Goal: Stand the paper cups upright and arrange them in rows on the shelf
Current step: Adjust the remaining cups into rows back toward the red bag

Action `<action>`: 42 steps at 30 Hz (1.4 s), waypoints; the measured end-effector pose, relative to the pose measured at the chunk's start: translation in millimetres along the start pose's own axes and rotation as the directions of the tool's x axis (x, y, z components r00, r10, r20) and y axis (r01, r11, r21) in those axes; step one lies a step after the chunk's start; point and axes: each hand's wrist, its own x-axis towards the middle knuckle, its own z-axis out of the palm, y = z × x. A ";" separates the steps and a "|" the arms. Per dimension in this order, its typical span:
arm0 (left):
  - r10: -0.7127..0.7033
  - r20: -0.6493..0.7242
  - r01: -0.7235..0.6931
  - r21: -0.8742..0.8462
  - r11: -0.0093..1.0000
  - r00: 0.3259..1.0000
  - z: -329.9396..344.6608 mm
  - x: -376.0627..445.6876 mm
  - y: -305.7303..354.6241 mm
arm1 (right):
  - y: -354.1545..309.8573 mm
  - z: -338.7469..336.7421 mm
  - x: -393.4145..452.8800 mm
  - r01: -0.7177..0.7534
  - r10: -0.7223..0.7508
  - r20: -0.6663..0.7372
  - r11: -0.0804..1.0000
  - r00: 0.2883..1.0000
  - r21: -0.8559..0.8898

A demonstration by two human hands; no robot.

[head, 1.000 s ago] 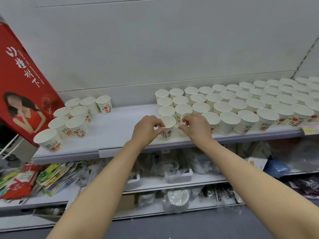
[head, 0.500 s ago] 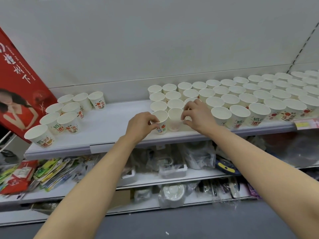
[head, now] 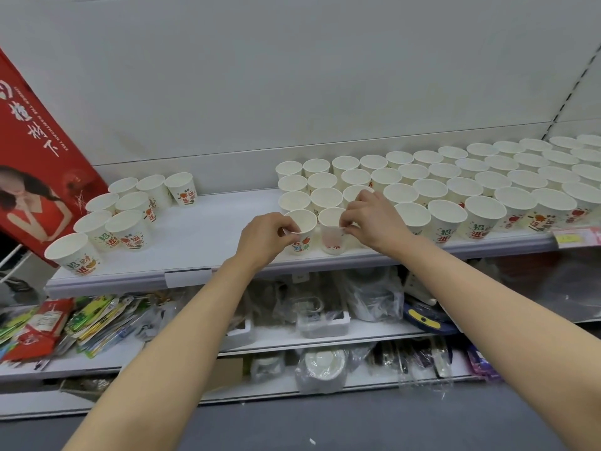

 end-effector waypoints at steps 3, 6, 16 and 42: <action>-0.009 0.004 0.009 0.006 1.000 1.000 1.7 -1.6 2.8 | -0.7 1.3 -1.6 -0.004 0.004 0.011 1.000 1.000 -0.002; 0.012 -0.012 -0.012 -0.010 1.000 1.000 0.3 -4.0 5.0 | -1.8 0.4 -2.9 -0.028 0.028 -0.002 0.998 1.000 0.048; 0.063 -0.027 -0.058 0.162 0.985 0.998 -40.4 -1.2 -25.7 | -28.5 4.5 36.4 0.031 -0.019 -0.160 0.997 0.987 0.072; -0.155 -0.250 0.226 0.286 0.931 0.956 -173.2 -18.1 -254.2 | -187.7 150.3 297.4 0.063 -0.037 -0.150 0.983 0.988 0.173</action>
